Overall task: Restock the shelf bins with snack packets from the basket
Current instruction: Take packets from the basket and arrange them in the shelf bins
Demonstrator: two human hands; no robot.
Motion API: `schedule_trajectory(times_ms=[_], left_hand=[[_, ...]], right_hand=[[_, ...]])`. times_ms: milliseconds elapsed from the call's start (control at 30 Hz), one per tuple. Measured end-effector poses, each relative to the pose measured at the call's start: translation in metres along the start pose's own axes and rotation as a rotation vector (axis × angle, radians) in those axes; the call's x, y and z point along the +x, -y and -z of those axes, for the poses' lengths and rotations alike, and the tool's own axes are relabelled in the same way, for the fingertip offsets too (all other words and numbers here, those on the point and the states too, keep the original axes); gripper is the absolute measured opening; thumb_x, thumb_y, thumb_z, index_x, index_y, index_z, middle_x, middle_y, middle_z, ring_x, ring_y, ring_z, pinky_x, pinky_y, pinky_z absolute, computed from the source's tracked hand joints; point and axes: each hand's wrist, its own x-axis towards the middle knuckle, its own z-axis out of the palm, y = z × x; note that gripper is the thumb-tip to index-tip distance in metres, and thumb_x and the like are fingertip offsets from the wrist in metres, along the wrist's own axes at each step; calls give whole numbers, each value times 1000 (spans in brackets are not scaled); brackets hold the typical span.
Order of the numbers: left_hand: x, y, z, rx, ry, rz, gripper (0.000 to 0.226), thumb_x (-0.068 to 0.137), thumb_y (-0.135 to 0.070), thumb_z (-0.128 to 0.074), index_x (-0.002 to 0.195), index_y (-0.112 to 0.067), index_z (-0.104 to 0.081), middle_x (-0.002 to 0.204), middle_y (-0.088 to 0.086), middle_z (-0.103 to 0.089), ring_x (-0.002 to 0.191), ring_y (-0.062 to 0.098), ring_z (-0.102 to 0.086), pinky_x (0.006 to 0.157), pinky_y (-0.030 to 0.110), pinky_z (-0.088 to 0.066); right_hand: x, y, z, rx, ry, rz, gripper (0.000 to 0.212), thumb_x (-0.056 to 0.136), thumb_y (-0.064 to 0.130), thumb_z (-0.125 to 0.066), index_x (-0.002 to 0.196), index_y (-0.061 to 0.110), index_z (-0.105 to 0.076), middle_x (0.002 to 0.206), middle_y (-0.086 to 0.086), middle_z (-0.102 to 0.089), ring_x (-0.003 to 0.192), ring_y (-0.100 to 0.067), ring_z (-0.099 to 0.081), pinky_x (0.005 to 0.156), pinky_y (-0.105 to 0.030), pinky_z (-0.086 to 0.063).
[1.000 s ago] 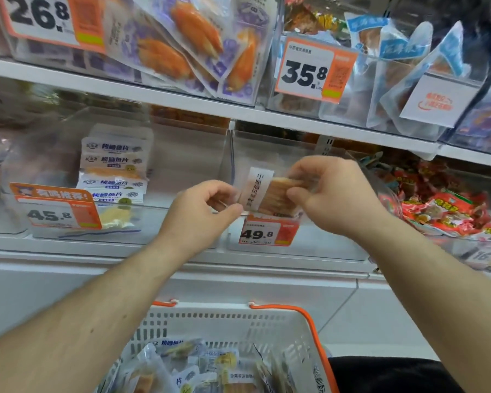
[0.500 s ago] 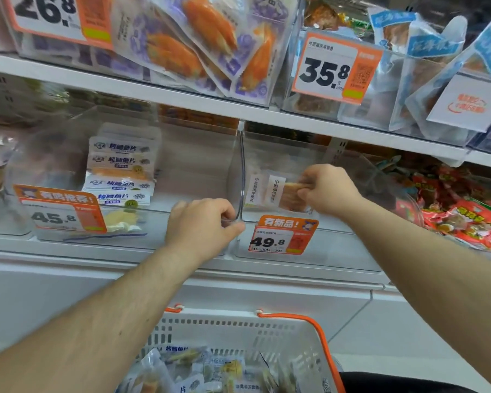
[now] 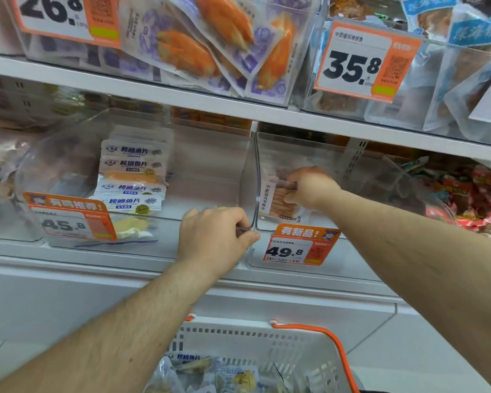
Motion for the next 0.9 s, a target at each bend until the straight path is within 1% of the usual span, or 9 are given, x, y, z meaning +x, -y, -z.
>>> schedule_trajectory(times_ms=[67, 167, 233, 400, 500, 600, 733, 800, 900], left_hand=[[0, 0, 0, -1, -3, -7, 27, 86, -58, -62, 89, -32, -65, 91, -15, -67, 86, 9, -55, 79, 29, -25], [-1, 0, 0, -5, -1, -8, 26, 87, -59, -61, 90, -33, -64, 92, -15, -66, 82, 7, -49, 80, 29, -25], [-1, 0, 0, -7, -3, -11, 27, 87, -59, -60, 90, -33, -64, 92, -15, -67, 83, 7, -50, 81, 29, -27], [-2, -1, 1, -1, 3, -16, 27, 87, -60, -59, 91, -33, -63, 93, -15, -66, 89, 9, -55, 82, 30, -28], [-1, 0, 0, -8, -1, -16, 26, 87, -59, -59, 89, -34, -61, 92, -16, -66, 85, 7, -52, 83, 30, -28], [-1, -1, 1, -18, -1, -19, 24, 87, -59, -60, 85, -35, -58, 90, -16, -65, 85, 7, -52, 83, 30, -27], [-1, 0, 4, -70, 2, -39, 19, 88, -53, -63, 89, -34, -61, 91, -17, -65, 92, 8, -57, 85, 30, -30], [-2, 2, 5, -107, -59, -115, 14, 86, -43, -69, 91, -32, -64, 89, -16, -64, 91, 12, -57, 81, 30, -32], [-5, 6, 8, -95, -182, -302, 13, 79, -28, -74, 88, -22, -67, 84, -9, -64, 81, 20, -57, 74, 33, -39]], right_hand=[[2, 1, -1, -87, -23, 14, 16, 92, 29, -65, 106, 21, -65, 97, -2, -66, 81, -20, -61, 70, -32, -50], [4, 3, 0, -219, -88, 35, 20, 89, 34, -69, 105, 22, -66, 92, 0, -64, 78, -20, -60, 70, -32, -51], [5, 5, 1, -284, -129, 44, 26, 85, 36, -72, 104, 21, -63, 92, 0, -60, 80, -21, -58, 75, -35, -52], [6, 5, 0, -301, -186, 30, 40, 80, 37, -78, 109, 20, -56, 96, -2, -54, 86, -23, -50, 85, -39, -49], [4, 2, 1, -270, -213, 26, 45, 79, 39, -78, 113, 19, -56, 98, -2, -54, 87, -22, -48, 85, -39, -49], [-1, 0, 6, -216, -241, 21, 43, 80, 39, -76, 112, 18, -57, 99, -2, -56, 90, -24, -53, 84, -40, -51], [-21, 4, 17, 17, -374, 5, 33, 89, 37, -67, 115, 18, -63, 107, -5, -66, 95, -26, -61, 81, -37, -53], [-39, 13, 19, 111, -472, 20, 29, 90, 34, -63, 113, 16, -66, 105, -3, -67, 96, -24, -61, 81, -36, -52], [-69, 28, 18, 229, -659, 111, 14, 86, 24, -63, 94, 13, -68, 90, -1, -65, 88, -21, -58, 78, -40, -50]])
